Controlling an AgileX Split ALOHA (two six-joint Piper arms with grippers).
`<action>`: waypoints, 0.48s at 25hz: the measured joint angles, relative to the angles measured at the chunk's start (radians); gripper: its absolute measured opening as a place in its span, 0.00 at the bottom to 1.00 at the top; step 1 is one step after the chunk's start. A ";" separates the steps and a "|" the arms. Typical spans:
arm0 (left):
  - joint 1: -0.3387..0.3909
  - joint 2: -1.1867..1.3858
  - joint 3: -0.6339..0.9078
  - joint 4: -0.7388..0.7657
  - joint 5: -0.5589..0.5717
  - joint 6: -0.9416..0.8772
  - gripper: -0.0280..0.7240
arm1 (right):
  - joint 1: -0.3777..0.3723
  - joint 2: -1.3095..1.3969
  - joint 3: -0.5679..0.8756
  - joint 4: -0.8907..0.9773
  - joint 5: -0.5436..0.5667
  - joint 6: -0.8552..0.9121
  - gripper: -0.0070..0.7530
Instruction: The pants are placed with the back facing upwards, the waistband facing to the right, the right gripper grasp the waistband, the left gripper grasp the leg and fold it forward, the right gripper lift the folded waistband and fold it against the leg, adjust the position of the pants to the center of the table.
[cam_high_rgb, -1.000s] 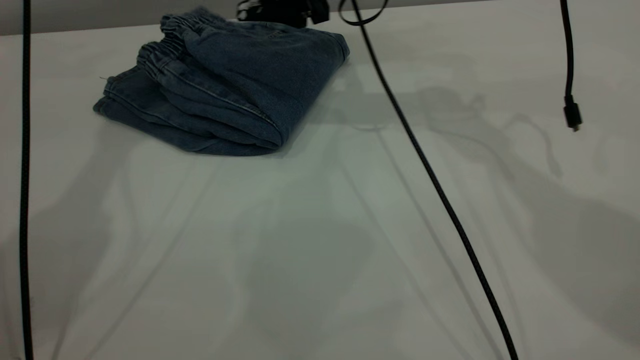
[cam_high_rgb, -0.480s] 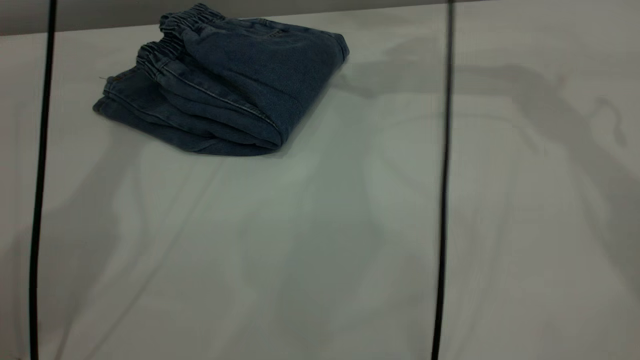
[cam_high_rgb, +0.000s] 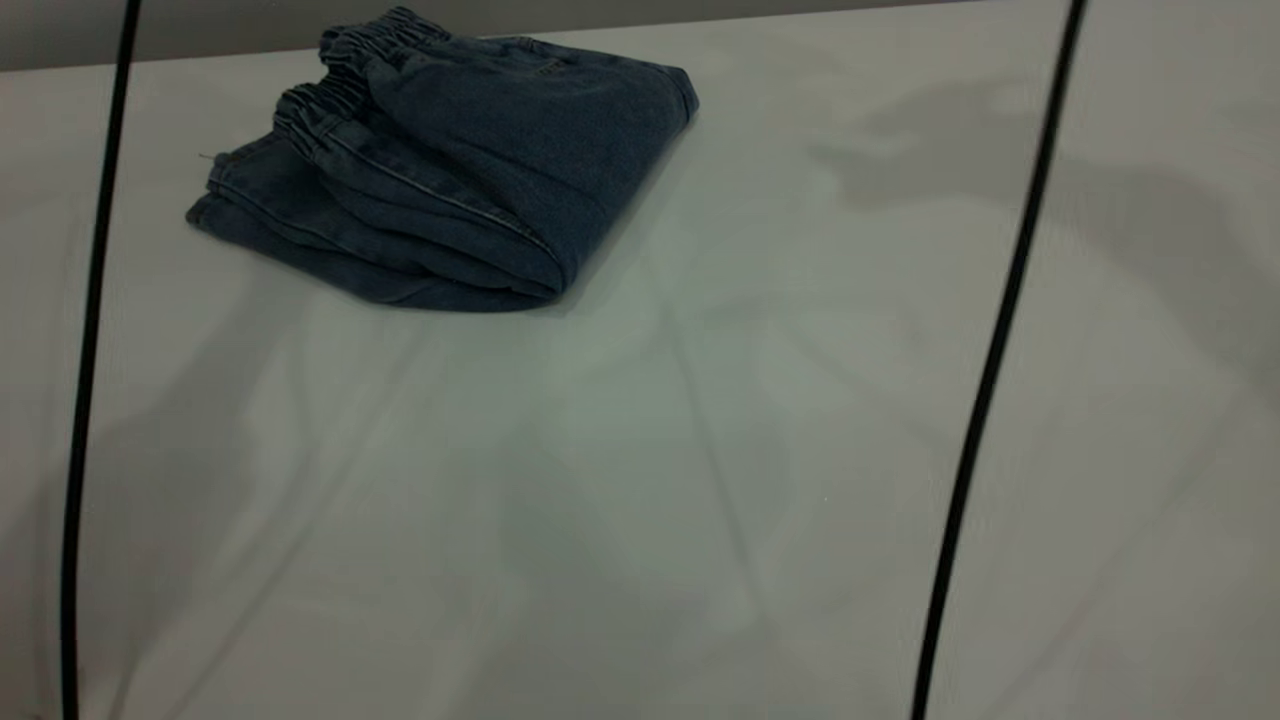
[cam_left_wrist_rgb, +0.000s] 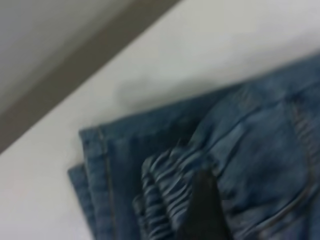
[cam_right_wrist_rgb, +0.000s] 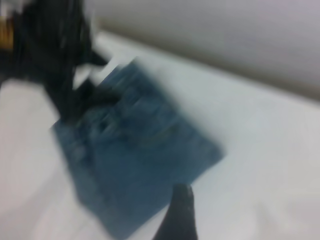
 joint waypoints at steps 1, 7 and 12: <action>0.000 0.000 0.032 0.025 0.000 0.020 0.71 | 0.000 -0.016 -0.017 -0.037 -0.001 0.016 0.78; 0.000 0.001 0.222 0.127 0.000 0.171 0.71 | -0.007 -0.054 -0.024 -0.091 -0.005 0.022 0.78; 0.001 0.020 0.283 0.050 0.000 0.316 0.71 | -0.007 -0.053 -0.024 -0.091 -0.008 0.022 0.78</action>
